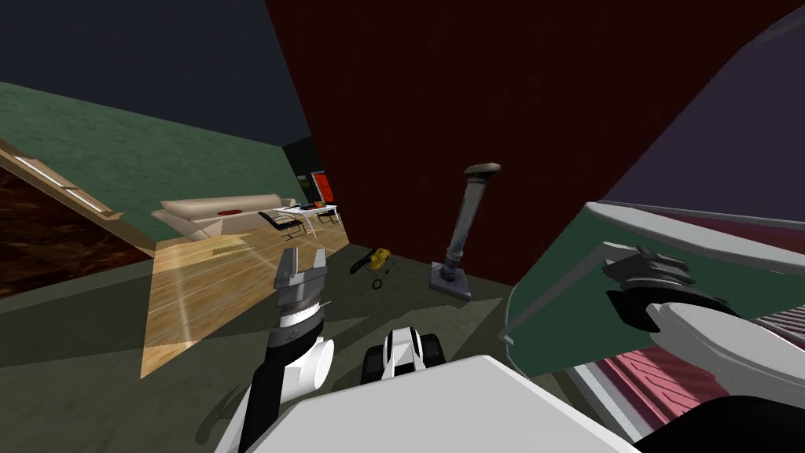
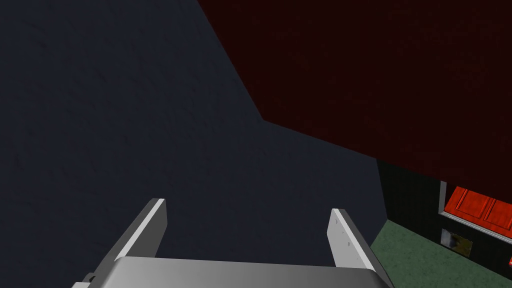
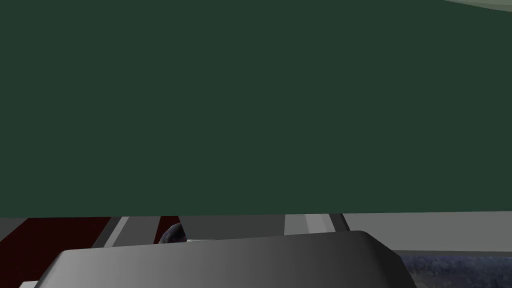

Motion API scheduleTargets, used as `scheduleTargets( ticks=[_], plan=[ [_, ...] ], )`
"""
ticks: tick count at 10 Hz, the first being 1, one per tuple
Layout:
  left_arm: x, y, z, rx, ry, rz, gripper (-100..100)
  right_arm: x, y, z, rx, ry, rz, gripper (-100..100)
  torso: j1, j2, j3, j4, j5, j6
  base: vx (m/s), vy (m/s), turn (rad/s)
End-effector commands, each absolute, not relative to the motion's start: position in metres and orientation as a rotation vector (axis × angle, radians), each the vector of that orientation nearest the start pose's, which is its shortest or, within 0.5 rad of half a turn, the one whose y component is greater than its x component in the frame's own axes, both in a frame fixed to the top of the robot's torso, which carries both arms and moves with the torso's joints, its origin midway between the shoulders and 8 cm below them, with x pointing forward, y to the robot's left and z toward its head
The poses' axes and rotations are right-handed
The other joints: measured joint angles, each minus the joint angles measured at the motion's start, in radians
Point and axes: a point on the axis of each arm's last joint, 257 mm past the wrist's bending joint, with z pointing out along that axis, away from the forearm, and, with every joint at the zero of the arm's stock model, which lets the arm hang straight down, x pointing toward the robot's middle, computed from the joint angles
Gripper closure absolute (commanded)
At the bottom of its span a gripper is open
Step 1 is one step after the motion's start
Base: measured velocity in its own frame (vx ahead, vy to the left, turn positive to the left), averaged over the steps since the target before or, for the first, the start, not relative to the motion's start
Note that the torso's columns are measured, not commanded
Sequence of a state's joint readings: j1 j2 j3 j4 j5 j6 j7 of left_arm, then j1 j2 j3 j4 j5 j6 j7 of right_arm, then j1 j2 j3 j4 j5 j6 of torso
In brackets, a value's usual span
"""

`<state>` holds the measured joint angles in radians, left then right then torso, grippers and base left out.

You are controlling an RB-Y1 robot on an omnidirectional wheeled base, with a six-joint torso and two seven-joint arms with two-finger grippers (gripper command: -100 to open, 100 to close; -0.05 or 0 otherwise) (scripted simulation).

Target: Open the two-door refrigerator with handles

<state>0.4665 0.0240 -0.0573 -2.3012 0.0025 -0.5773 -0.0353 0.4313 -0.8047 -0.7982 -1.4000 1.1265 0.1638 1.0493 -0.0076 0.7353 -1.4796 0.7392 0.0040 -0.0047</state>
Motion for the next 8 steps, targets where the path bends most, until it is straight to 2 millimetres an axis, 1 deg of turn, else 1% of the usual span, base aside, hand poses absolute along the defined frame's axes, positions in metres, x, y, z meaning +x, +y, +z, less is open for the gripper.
scheduleTargets(
  ticks=[1,2,3,4,5,7,8],
  plan=[
    [0.329,0.252,0.057,-0.534,0.547,-1.369,0,0.2,-0.858,-0.02,-0.352,1.694,-1.988,100,0.004,-0.002,0.0,-0.001,-0.001,0.001,0.363,0.174,0.008],
    [0.329,0.252,0.057,-0.534,0.547,-1.369,0,0.2,-0.858,-0.02,-0.352,1.694,-1.988,100,0.006,-0.005,-0.002,-0.002,-0.001,0.001,0.243,0.133,-0.006],
    [0.329,0.252,0.057,-0.534,0.547,-1.369,0,0.189,-0.865,-0.019,-0.326,1.708,-2.011,100,0.007,0.003,0.002,-0.001,-0.001,0.001,0.193,0.124,0.019],
    [0.329,0.252,0.057,-0.534,0.547,-1.369,0,0.194,-0.863,-0.023,-0.34,1.708,-1.998,100,0.009,0.006,0.005,0.0,-0.001,0.002,0.1,0.05,-0.006],
    [0.329,0.252,0.057,-0.534,0.547,-1.369,0,0.181,-0.872,-0.023,-0.306,1.724,-2.026,100,0.01,0.011,0.008,0.001,-0.002,0.003,0.139,0.036,0.004],
    [0.329,0.252,0.057,-0.534,0.547,-1.369,0,0.158,-0.885,-0.022,-0.25,1.752,-2.072,100,0.006,-0.004,-0.001,-0.002,0.0,0.002,0.309,0.072,0.007],
    [0.329,0.252,0.057,-0.534,0.547,-1.369,0,0.158,-0.885,-0.022,-0.25,1.752,-2.072,100,0.005,-0.009,-0.005,-0.003,0.0,0.001,0.258,0.087,0.005]
  ],
)
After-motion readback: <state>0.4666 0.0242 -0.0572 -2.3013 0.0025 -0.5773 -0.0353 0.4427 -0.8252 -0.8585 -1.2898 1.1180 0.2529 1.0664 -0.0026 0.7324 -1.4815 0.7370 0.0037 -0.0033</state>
